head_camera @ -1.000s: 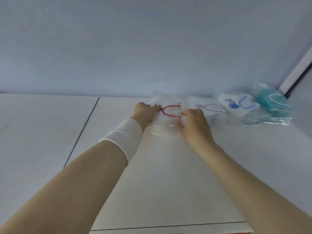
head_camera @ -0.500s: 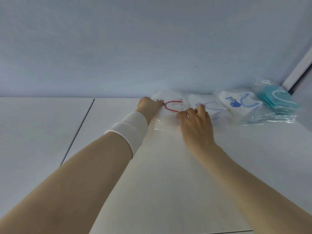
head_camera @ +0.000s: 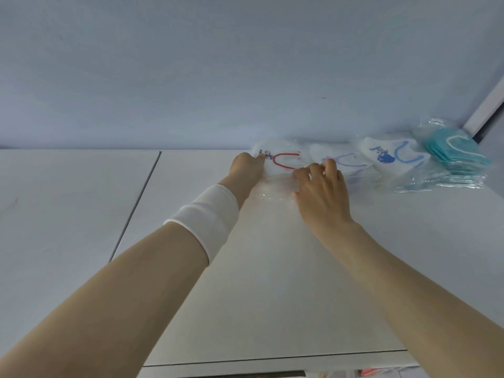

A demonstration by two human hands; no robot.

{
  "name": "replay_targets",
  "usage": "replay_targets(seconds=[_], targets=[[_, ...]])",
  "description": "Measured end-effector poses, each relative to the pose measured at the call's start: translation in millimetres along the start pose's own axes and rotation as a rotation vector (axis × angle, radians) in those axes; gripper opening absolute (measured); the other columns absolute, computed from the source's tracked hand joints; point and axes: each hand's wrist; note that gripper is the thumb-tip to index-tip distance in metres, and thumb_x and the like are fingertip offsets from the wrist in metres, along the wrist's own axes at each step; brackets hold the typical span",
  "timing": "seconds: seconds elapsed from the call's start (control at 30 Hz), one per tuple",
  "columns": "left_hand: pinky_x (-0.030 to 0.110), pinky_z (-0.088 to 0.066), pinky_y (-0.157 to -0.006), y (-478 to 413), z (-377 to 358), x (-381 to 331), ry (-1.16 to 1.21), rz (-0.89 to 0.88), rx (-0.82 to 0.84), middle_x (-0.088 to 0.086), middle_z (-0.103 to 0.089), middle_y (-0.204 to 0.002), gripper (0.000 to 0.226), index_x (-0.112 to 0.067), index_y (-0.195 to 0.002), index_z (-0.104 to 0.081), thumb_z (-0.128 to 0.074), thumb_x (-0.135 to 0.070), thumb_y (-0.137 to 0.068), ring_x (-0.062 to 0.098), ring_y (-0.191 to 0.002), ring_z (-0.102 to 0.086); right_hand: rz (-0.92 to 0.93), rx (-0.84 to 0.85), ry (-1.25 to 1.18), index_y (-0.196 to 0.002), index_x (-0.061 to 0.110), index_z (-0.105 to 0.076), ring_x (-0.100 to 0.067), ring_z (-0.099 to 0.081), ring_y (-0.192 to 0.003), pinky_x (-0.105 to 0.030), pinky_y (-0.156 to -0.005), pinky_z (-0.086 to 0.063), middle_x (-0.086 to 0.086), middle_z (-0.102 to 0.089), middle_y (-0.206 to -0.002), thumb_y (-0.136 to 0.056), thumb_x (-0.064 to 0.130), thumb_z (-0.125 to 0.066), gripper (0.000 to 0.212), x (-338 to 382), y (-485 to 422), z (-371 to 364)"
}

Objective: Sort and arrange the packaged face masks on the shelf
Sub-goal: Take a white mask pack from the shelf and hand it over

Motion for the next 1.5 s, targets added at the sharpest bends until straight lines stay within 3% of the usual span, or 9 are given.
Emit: replay_targets(seconds=[0.1, 0.2, 0.27, 0.3, 0.37, 0.57, 0.77, 1.03, 1.5], targets=[[0.027, -0.029, -0.054, 6, 7, -1, -0.067, -0.032, 0.032, 0.003, -0.041, -0.073, 0.036, 0.002, -0.106, -0.056, -0.037, -0.028, -0.101, 0.018, -0.062, -0.038, -0.005, -0.024, -0.006, -0.085, 0.007, -0.066, -0.035, -0.061, -0.080, -0.028, -0.059, -0.046, -0.011, -0.063, -0.078, -0.041, 0.015, -0.088, 0.050, 1, 4, 4], [0.027, -0.034, -0.071, 16, 17, 0, -0.117, -0.058, 0.037, 0.005, -0.045, -0.078, 0.041, 0.009, -0.121, -0.052, -0.036, -0.023, -0.101, 0.036, -0.085, -0.048, -0.003, -0.067, -0.056, -0.099, 0.005, -0.066, -0.037, -0.062, -0.089, -0.033, -0.066, -0.048, -0.015, -0.065, -0.098, -0.053, 0.018, -0.084, 0.051, 4, 9, 11], [0.031, -0.039, -0.089, 28, 27, 2, -0.187, -0.080, 0.014, 0.014, -0.056, -0.117, 0.042, 0.003, -0.132, -0.046, -0.036, -0.023, -0.101, 0.036, -0.119, -0.047, 0.018, -0.068, -0.112, -0.102, 0.002, -0.065, -0.039, -0.061, -0.094, -0.037, -0.069, -0.049, -0.018, -0.064, -0.104, -0.057, 0.020, -0.083, 0.051, 8, 14, 18], [0.031, -0.036, -0.100, 36, 33, 4, -0.219, -0.090, -0.010, 0.012, -0.048, -0.136, 0.043, -0.003, -0.138, -0.042, -0.037, -0.024, -0.101, 0.031, -0.129, -0.042, 0.034, -0.058, -0.136, -0.102, 0.001, -0.064, -0.040, -0.061, -0.096, -0.039, -0.070, -0.049, -0.019, -0.064, -0.105, -0.058, 0.020, -0.083, 0.051, 11, 18, 23], [0.031, -0.030, -0.108, 53, 47, 11, -0.303, -0.133, -0.077, 0.007, -0.038, -0.148, 0.045, -0.010, -0.143, -0.036, -0.038, -0.026, -0.101, 0.026, -0.135, -0.035, 0.076, -0.028, -0.180, -0.101, 0.000, -0.064, -0.041, -0.061, -0.097, -0.041, -0.070, -0.050, -0.020, -0.064, -0.103, -0.059, 0.019, -0.083, 0.051, 20, 24, 31], [0.033, -0.024, -0.108, 119, 109, 57, -0.682, -0.216, -0.294, 0.007, -0.036, -0.147, 0.046, -0.013, -0.143, -0.033, -0.040, -0.027, -0.100, 0.026, -0.136, -0.028, 0.222, 0.053, -0.379, -0.113, -0.003, -0.060, -0.045, -0.054, -0.111, -0.050, -0.084, -0.047, -0.025, -0.060, -0.113, -0.069, 0.015, -0.078, 0.051, 72, 42, 61], [0.035, -0.022, -0.109, 196, 192, 117, -0.857, -0.069, -0.447, 0.006, -0.035, -0.149, 0.048, -0.013, -0.144, -0.032, -0.041, -0.026, -0.099, 0.026, -0.137, -0.028, 0.416, 0.158, -0.485, -0.143, 0.006, -0.029, -0.035, -0.018, -0.141, -0.044, -0.114, -0.016, -0.017, -0.030, -0.148, -0.096, 0.027, -0.047, 0.055, 155, 65, 103], [0.038, -0.016, -0.114, 315, 317, 202, -1.028, 0.124, -0.615, 0.008, -0.029, -0.152, 0.048, -0.012, -0.143, -0.031, -0.041, -0.026, -0.099, 0.026, -0.142, -0.020, 0.701, 0.143, -0.633, -0.143, 0.006, -0.028, -0.034, -0.019, -0.141, -0.043, -0.114, -0.017, -0.016, -0.031, -0.148, -0.096, 0.027, -0.046, 0.055, 313, 107, 182], [0.038, -0.020, -0.112, 494, 523, 399, -0.930, 0.469, -0.805, 0.010, -0.038, -0.145, 0.043, -0.009, -0.136, -0.042, -0.045, -0.023, -0.095, 0.026, -0.137, -0.027, 1.083, 0.176, -0.672, -0.138, 0.003, -0.035, -0.037, -0.027, -0.136, -0.046, -0.113, -0.020, -0.020, -0.038, -0.141, -0.093, 0.027, -0.048, 0.052, 621, 236, 291]])
Point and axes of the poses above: each hand's wrist, its own y-axis away from the middle knuckle, its own z-axis out of the back of the hand, x = y × z
